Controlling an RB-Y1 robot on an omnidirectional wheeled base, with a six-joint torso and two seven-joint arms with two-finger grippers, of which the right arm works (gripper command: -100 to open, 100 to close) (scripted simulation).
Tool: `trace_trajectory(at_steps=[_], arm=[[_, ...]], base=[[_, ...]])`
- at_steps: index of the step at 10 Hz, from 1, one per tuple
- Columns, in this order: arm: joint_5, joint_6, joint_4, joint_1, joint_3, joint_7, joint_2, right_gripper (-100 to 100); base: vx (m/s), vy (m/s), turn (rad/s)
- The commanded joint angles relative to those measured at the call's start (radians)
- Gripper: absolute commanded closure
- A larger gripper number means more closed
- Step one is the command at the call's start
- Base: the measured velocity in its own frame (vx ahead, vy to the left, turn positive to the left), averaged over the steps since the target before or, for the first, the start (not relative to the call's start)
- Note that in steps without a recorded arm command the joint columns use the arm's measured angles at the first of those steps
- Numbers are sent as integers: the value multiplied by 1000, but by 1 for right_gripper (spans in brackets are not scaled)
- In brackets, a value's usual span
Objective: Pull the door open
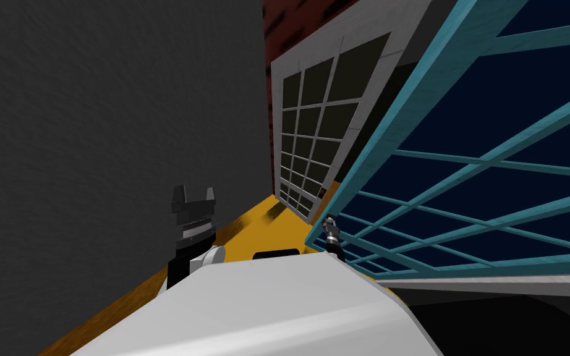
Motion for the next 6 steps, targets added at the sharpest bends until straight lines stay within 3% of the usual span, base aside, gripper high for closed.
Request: trace_trajectory(at_steps=[1,5,6], arm=[[0,1,-1,0,0,2,1,100],[0,1,-1,0,0,2,1,100],[8,3,-8,7,19,-14,-11,100]], base=[[-30,7,-6],[-9,3,2],[-113,-9,89]])
